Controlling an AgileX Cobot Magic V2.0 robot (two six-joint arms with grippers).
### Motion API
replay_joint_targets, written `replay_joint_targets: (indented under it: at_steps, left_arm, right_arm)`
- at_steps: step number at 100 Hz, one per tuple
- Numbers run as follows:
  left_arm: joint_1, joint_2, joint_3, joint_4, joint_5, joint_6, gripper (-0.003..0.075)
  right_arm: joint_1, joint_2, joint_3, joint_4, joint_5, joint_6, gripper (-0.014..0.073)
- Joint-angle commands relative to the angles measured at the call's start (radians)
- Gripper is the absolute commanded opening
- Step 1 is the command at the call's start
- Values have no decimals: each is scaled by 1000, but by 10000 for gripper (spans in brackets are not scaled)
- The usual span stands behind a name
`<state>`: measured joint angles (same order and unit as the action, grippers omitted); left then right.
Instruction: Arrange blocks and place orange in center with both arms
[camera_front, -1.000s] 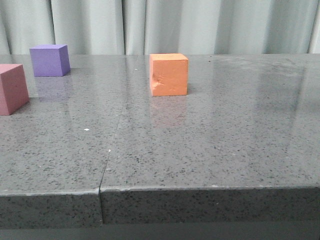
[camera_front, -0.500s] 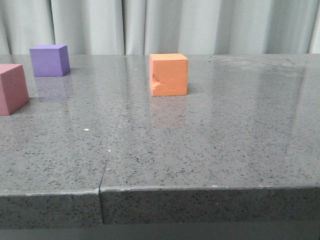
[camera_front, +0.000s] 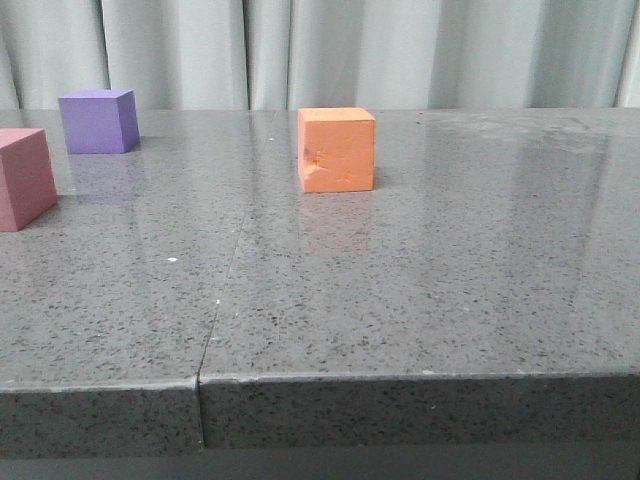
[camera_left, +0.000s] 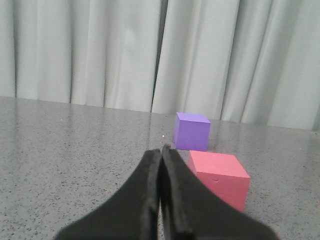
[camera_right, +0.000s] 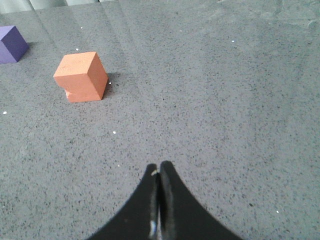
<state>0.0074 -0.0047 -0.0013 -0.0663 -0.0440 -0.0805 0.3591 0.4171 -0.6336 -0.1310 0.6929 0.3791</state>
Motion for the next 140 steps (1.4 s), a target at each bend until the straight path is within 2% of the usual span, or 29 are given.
replay_joint_targets:
  at_steps: [1, 23, 51, 76, 85, 90, 96, 98, 103, 105, 106, 108, 112, 118, 140]
  left_arm:
    - [1, -28, -36, -24, -78, -2, -20]
    - [1, 59, -204, -24, 44, -2, -20]
    - [1, 324, -502, -22, 204, -2, -20]
    - [1, 556, -702, -22, 344, -2, -7]
    - [1, 622, -752, -22, 376, -2, 65]
    - [1, 661, -771, -22, 381, -2, 155]
    - [1, 695, -791, -22, 381, -2, 282]
    - [1, 707, -801, -22, 378, -2, 356]
    - [1, 734, -815, -22, 368, -2, 469]
    - [1, 745, -824, -22, 364, -2, 539]
    - [1, 749, -827, -22, 364, -2, 539]
    - [1, 760, -834, -22, 363, -2, 601]
    - [1, 784, -851, -22, 366, -2, 673]
    - [1, 821, -877, -26, 372, -2, 714]
    - [-52, 956, -1023, -28, 455, 36, 669]
  right_arm:
    - [-5, -56, 12, -24, -81, -6, -67]
    - [-5, -165, 75, -24, -78, -6, -67]
    - [-5, -173, 78, -24, -71, -6, -67]
    - [-5, -173, 78, -24, -71, -6, -67]
    - [-5, -173, 78, -24, -71, -6, -67]
    - [-5, -173, 78, -24, -71, -6, -67]
    - [-5, -173, 78, -24, -70, -6, -67]
    - [-5, -173, 78, -24, -70, -6, -67]
    - [-5, -173, 78, -24, -70, -6, -67]
    - [-5, -173, 78, -24, -70, -6, -67]
    - [-5, -173, 78, -24, -70, -6, -67]
    - [-5, -173, 78, -24, -70, -6, -67]
    - [-5, -173, 78, -24, -70, -6, -67]
    - [-5, -173, 78, -24, -70, -6, -67]
    - [-5, -173, 78, -24, -71, -6, -67]
